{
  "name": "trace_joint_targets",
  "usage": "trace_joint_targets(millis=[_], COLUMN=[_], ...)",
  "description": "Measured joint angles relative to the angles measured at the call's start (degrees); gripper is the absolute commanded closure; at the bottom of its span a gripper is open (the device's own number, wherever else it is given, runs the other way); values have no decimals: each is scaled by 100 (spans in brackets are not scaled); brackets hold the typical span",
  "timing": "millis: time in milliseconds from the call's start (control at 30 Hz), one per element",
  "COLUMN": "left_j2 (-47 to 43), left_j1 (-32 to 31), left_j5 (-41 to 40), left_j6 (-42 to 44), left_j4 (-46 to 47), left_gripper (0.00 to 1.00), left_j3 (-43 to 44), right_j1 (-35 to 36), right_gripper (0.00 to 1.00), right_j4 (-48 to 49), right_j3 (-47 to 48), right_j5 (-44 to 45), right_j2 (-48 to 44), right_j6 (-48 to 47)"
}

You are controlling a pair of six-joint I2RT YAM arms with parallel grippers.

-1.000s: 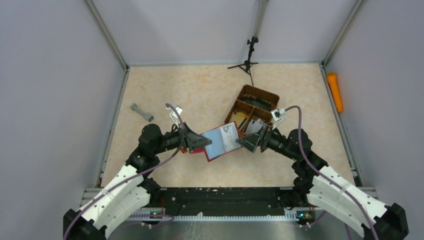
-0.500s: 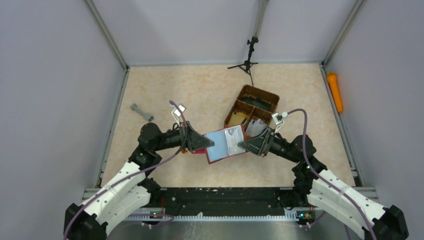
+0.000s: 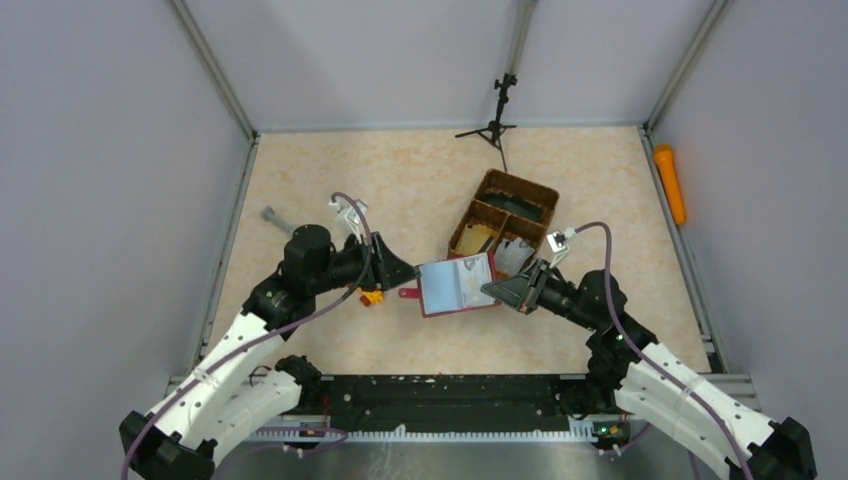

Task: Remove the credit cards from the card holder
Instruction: Remove the credit card from the card holder.

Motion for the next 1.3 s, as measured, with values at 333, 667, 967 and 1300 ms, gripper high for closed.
trace_joint_targets(millis=[333, 667, 967, 1300], left_j2=[35, 883, 1449, 1567], left_j1=[-177, -815, -859, -866], left_j5=[-337, 306, 442, 774], left_j6=[291, -610, -1021, -1408], left_j4=[-927, 1139, 2107, 2997], left_gripper=[61, 68, 76, 74], left_j3=[345, -210, -328, -498], right_j1=[0, 0, 0, 0], right_gripper=[100, 100, 100, 100], right_j4=[-868, -599, 66, 1005], right_j3=[275, 275, 223, -212], right_j5=[669, 461, 85, -264], right_j2=[138, 299, 297, 299], right_j6=[-516, -400, 109, 881])
